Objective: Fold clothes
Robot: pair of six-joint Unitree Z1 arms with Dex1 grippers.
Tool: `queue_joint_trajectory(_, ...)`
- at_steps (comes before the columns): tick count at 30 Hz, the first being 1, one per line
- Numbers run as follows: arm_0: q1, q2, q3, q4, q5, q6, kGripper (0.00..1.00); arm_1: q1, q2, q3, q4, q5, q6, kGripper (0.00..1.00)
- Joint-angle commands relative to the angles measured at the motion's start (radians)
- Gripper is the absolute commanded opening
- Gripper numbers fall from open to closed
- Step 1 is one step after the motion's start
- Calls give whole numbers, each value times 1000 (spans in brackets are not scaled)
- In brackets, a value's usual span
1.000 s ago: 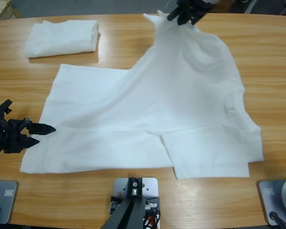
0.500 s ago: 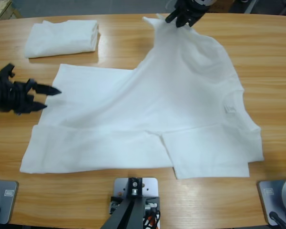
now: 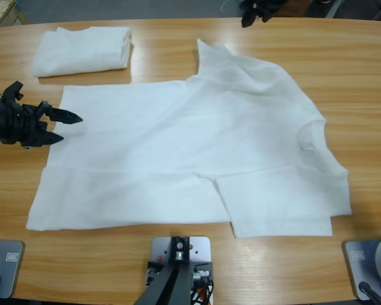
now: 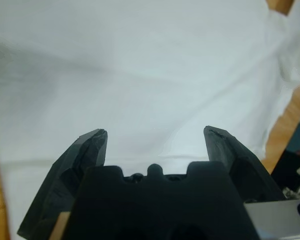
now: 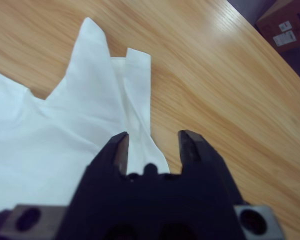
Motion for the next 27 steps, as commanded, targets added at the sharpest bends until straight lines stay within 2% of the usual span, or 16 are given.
queue_joint_trajectory(1, 144, 92, -1, -8, 10, 99, 757, -106, 39, 4, 13, 93, 39, 689)
queue_joint_trajectory(3, 145, 91, -1, -7, 8, 107, 757, -92, 93, -14, 23, 116, 27, 642)
queue_joint_trajectory(7, 145, 92, 13, -6, 7, 111, 757, -47, 187, -73, 47, 160, 6, 642)
queue_joint_trajectory(12, 144, 110, 18, -7, 10, 117, 757, -60, 289, -195, 109, 188, -15, 644)
queue_joint_trajectory(20, 144, 142, 33, -8, 9, 127, 757, -114, 351, -229, 120, 178, -31, 660)
queue_joint_trajectory(27, 136, 162, 30, -10, 4, 129, 757, -103, 316, -228, 147, 175, -33, 660)
